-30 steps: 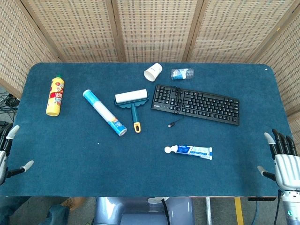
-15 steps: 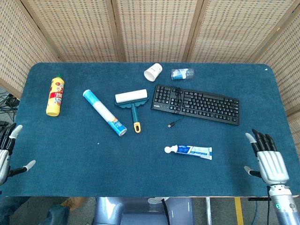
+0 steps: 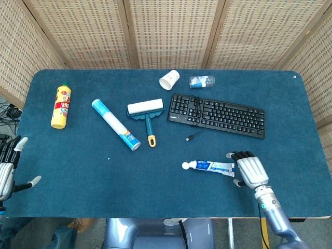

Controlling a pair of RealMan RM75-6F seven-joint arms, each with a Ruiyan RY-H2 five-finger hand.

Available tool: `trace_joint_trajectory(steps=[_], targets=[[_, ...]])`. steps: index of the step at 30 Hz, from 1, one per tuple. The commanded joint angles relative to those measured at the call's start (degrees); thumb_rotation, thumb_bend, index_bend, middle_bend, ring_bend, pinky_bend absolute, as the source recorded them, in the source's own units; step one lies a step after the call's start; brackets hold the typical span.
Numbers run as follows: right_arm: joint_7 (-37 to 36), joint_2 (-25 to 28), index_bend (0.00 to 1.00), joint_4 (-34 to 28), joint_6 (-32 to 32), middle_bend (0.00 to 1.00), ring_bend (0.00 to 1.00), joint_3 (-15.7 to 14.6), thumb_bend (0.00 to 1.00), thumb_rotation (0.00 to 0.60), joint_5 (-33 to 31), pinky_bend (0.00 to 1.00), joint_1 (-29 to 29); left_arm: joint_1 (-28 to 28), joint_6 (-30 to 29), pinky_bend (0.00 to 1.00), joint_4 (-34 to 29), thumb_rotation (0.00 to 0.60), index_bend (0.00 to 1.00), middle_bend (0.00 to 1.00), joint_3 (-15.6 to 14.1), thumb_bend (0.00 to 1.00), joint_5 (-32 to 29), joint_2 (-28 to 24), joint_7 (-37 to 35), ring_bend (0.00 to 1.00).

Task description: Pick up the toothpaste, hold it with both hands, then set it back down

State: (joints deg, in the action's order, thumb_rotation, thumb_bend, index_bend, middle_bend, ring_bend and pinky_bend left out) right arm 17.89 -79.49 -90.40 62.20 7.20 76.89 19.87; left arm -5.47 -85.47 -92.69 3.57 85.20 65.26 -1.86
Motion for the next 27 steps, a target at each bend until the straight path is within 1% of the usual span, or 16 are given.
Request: trace_joint_trajectory(steps=[1,5,10,14,20,27], targets=[[4.8,-3.5,0.32,0.5,-0.7,0.38,0.31,1.0,0.26,0.6,-3.4,0.31,1.8,-0.2,0.5,0.0,0.1,0.6,0.0,0.0,0.0,0.0,-0.3,0.1,0.1,0.0],[9.1,-5.9,0.32,1.7,-1.3,0.39,0.31,1.4,0.35,0.6,-7.0,0.31,3.1,-0.4,0.8,0.0,0.3,0.6,0.0,0.0,-0.1,0.0,-0.3,0.3,0.1,0.0],[10.9,-6.8,0.33,0.7,-2.2,0.39,0.31,1.9,0.36,0.6,-11.4,0.31,4.0,-0.6,1.4,0.0,0.4,0.6,0.0,0.0,0.0,0.0,-0.7,0.5,0.3,0.0],[11.3,-8.0,0.34,1.4,-1.9,0.41,0.33,1.8,0.41,0.6,-12.2,0.31,4.6,-0.7,1.5,0.0,0.4,0.6,0.0,0.0,-0.1,0.0,-0.6,0.6,0.5,0.0],[12.3,-10.2,0.34,3.2,-1.9,0.41,0.33,1.1,0.41,0.6,-13.6,0.31,5.4,-0.7,1.3,0.0,0.6,0.6,0.0,0.0,0.0,0.0,-0.7,0.6,0.1,0.0],[12.1,-11.2,0.36,4.6,-1.7,0.43,0.34,0.3,0.41,0.6,-14.1,0.31,5.7,-0.8,1.4,0.0,0.8,0.6,0.0,0.0,0.0,0.0,-0.8,0.7,0.2,0.0]])
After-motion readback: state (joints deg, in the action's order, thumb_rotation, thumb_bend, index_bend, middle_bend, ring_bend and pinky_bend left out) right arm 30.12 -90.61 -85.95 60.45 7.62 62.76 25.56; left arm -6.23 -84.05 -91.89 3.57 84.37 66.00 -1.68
